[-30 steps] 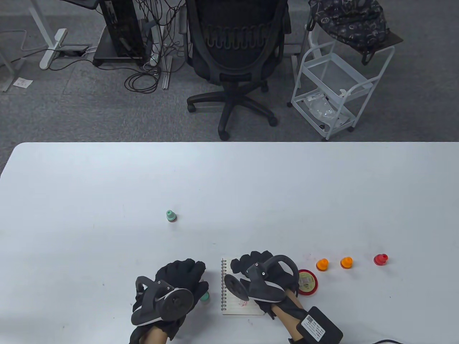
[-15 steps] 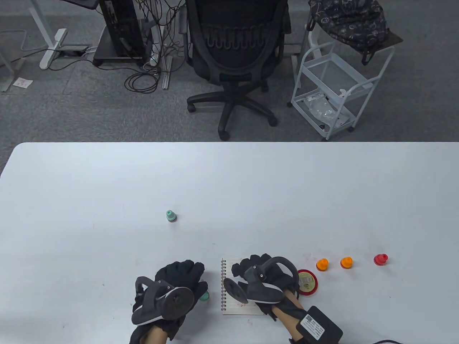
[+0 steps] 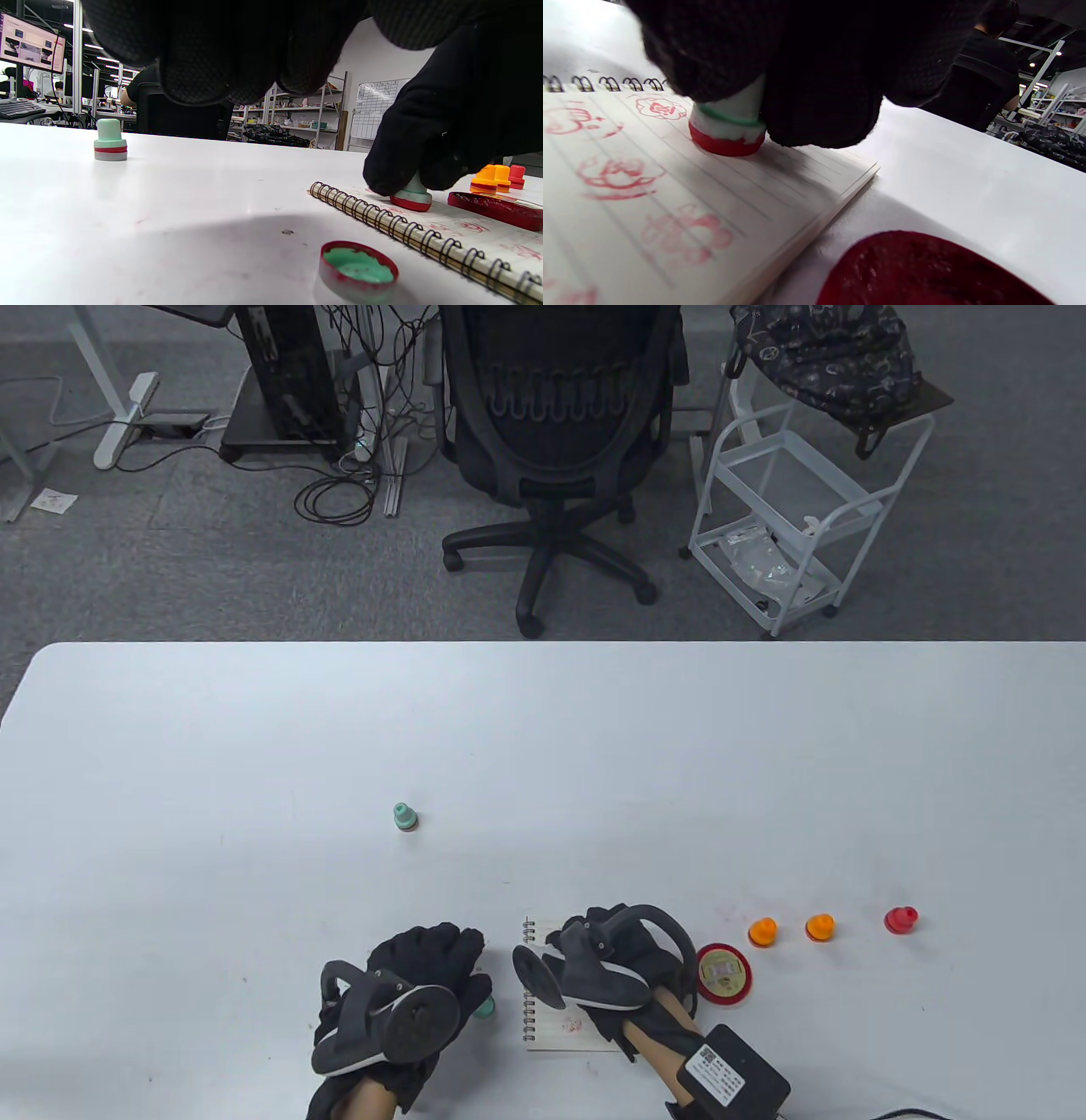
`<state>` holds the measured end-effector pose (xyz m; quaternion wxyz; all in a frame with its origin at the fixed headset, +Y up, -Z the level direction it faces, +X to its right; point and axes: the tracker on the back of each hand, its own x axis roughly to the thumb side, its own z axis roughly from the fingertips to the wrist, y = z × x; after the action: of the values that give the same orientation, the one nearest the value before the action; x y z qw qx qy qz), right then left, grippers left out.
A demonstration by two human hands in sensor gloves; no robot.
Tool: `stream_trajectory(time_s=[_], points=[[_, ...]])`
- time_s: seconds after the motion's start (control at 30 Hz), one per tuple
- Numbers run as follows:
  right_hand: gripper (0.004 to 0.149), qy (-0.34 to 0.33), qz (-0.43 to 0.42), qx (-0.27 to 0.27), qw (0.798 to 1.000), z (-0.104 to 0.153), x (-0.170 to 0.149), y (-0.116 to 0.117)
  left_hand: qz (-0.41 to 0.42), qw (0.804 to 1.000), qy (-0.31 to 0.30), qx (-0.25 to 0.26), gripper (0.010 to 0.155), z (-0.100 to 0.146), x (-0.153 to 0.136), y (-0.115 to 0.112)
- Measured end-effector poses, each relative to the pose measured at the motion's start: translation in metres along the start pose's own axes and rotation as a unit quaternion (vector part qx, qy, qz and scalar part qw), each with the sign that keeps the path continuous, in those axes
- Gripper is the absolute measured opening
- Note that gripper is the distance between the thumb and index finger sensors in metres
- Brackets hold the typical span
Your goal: Stamp reward stamp onto notebook
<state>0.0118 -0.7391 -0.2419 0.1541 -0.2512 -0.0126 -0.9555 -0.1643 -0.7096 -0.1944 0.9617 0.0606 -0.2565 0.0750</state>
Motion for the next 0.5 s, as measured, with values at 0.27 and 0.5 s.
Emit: stream_trajectory(time_s=[0.27, 0.5], points=[[0.046, 0.0, 0.044, 0.032, 0.999, -0.0081, 0.0097, -0.004, 0.003, 1.0, -0.001, -0.021, 0.059, -0.0023, 0.0014, -0.0051], [0.046, 0.006, 0.042, 0.037, 0.998, -0.0059, 0.0095, -0.0066, 0.007, 1.0, 0.0, -0.021, 0.06, -0.0007, 0.0018, -0.0042]])
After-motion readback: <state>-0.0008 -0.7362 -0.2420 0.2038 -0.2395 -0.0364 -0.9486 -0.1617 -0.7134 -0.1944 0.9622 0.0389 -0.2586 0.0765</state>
